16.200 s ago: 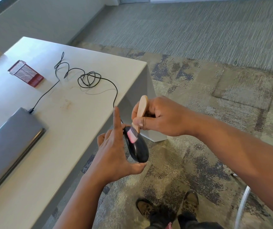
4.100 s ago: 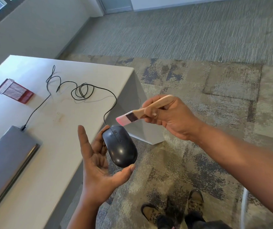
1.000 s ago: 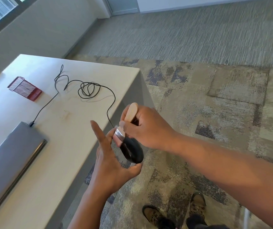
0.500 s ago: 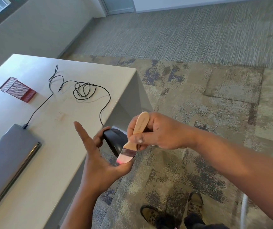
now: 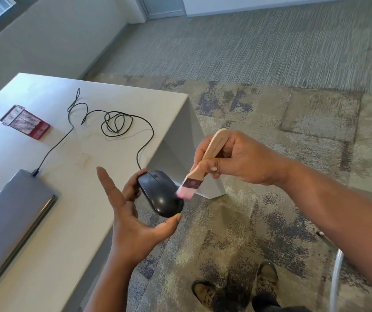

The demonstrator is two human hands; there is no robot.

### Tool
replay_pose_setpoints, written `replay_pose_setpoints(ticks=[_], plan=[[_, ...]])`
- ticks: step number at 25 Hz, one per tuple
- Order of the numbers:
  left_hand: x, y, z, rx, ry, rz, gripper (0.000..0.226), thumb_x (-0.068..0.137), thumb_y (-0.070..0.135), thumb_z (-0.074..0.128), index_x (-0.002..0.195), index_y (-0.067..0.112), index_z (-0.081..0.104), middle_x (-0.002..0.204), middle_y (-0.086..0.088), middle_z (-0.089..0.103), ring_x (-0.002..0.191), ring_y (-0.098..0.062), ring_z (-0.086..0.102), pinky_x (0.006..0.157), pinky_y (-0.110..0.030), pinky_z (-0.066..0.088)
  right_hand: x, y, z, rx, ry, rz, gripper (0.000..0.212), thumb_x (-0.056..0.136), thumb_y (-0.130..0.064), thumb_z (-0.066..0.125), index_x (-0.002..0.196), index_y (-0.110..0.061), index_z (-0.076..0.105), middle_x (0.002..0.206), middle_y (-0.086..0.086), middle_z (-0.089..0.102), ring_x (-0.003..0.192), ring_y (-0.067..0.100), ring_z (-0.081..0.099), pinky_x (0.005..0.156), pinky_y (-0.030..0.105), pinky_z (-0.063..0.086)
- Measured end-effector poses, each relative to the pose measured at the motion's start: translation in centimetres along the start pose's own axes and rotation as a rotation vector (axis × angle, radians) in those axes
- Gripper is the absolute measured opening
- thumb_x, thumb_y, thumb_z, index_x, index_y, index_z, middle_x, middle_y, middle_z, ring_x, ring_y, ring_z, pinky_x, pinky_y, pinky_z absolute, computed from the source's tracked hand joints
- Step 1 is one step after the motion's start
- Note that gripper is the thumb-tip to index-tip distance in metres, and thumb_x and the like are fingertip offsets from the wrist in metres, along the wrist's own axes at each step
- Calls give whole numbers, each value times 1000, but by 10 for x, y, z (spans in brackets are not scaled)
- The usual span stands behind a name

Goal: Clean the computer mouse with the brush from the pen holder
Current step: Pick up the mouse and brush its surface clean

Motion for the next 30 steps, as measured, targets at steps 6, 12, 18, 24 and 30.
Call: replay_pose_setpoints(ticks=[6, 12, 18, 24, 30], plan=[[-3, -3, -3, -155, 4, -42, 163, 64, 19, 95, 168, 20, -30, 148, -7, 65, 141, -32, 60, 118, -78, 39, 1, 17, 6, 103, -125, 5, 8, 93, -7, 72, 99, -1, 72, 100, 32, 70, 87, 25, 67, 70, 29, 57], [-4, -4, -6, -246, -7, -121, 160, 63, 12, 94, 171, 28, -22, 153, -6, 63, 146, -38, 56, 112, -88, 35, 7, 31, -3, 97, 185, 59, 5, 93, -4, 71, 97, -4, 72, 90, 5, 75, 84, 13, 70, 68, 31, 56], [-9, 1, -4, -206, -54, -122, 155, 65, 11, 95, 172, 31, -16, 159, -16, 56, 148, -44, 53, 107, -89, 39, 21, 30, 18, 274, 306, -16, 5, 92, -7, 71, 95, -10, 73, 91, 7, 76, 84, 14, 71, 72, 26, 59], [-11, 3, -6, -151, -37, -121, 156, 67, 23, 103, 174, 37, -11, 161, -14, 54, 150, -45, 51, 109, -89, 37, 26, 43, 24, 47, 336, 155, 4, 98, -12, 69, 97, -11, 73, 87, 5, 76, 82, 11, 73, 72, 24, 57], [-1, 7, -15, -122, 57, -120, 155, 71, 43, 103, 175, 33, -12, 161, -12, 54, 152, -38, 50, 116, -83, 35, 34, 39, 24, 366, 442, 272, 8, 101, -21, 63, 95, -17, 66, 76, 0, 73, 70, 9, 69, 66, 26, 58]])
Point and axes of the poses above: each hand's wrist, its own x-axis towards the middle knuckle, its own z-axis out of the palm, y = z × x, the point moved 3 cm from there along x, towards the middle knuckle
